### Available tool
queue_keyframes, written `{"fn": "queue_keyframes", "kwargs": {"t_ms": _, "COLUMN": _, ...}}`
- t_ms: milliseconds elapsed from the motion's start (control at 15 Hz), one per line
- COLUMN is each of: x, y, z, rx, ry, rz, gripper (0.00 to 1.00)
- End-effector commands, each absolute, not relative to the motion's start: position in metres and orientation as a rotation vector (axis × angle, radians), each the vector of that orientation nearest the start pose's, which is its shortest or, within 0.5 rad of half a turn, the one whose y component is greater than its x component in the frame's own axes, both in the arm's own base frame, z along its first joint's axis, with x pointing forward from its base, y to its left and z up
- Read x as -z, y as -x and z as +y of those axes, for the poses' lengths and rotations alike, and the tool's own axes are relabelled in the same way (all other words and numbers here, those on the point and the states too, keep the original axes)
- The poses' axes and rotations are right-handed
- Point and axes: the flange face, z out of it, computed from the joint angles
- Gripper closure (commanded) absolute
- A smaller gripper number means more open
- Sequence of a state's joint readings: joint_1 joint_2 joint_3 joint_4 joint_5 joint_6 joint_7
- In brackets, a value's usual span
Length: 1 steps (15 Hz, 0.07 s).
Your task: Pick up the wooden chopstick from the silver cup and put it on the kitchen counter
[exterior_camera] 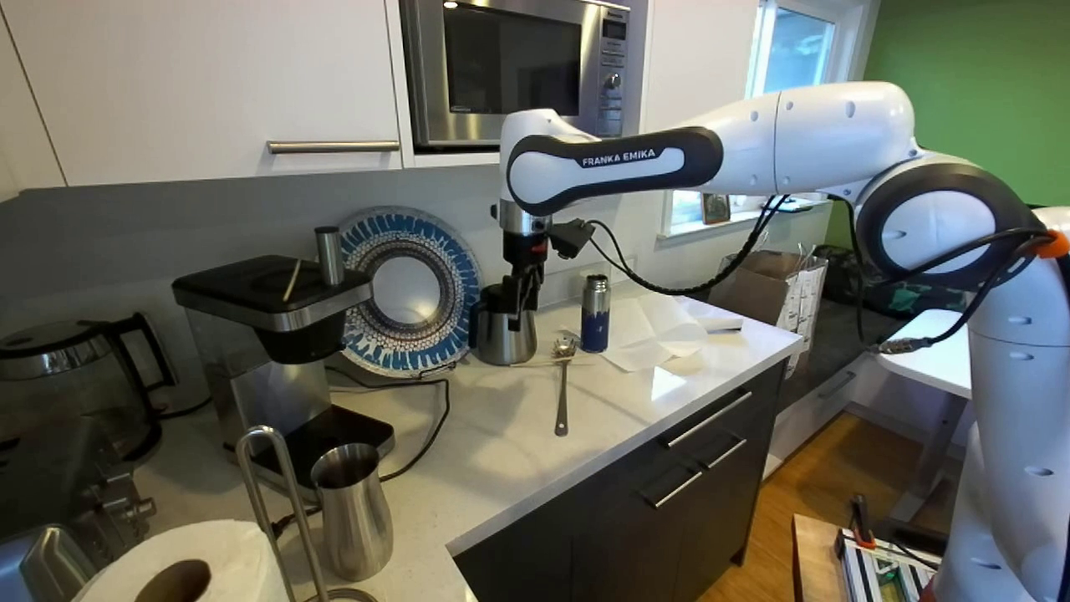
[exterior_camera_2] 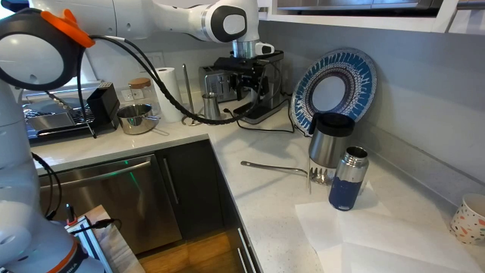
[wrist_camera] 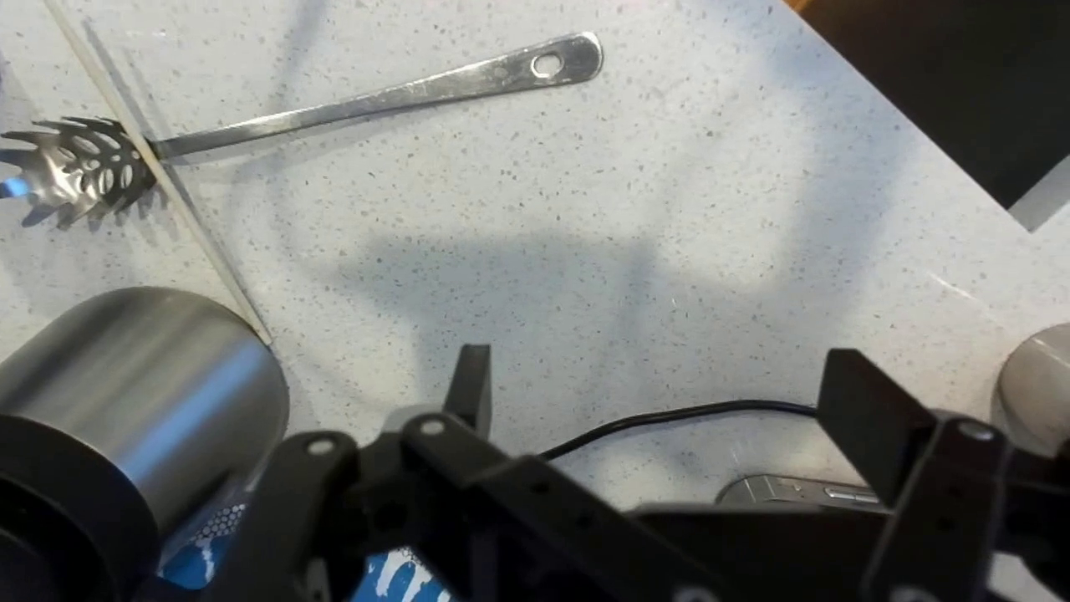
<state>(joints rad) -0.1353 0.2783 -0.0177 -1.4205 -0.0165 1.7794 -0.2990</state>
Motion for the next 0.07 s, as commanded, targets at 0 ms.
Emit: {"fn": "queue_keyframes", "kwargs": {"t_ms": 0, "x": -0.5483, "y": -0.6465, "z": -0.0995, "rx": 0.116, "ry": 3.168, "rz": -0.236, "gripper": 0.0}}
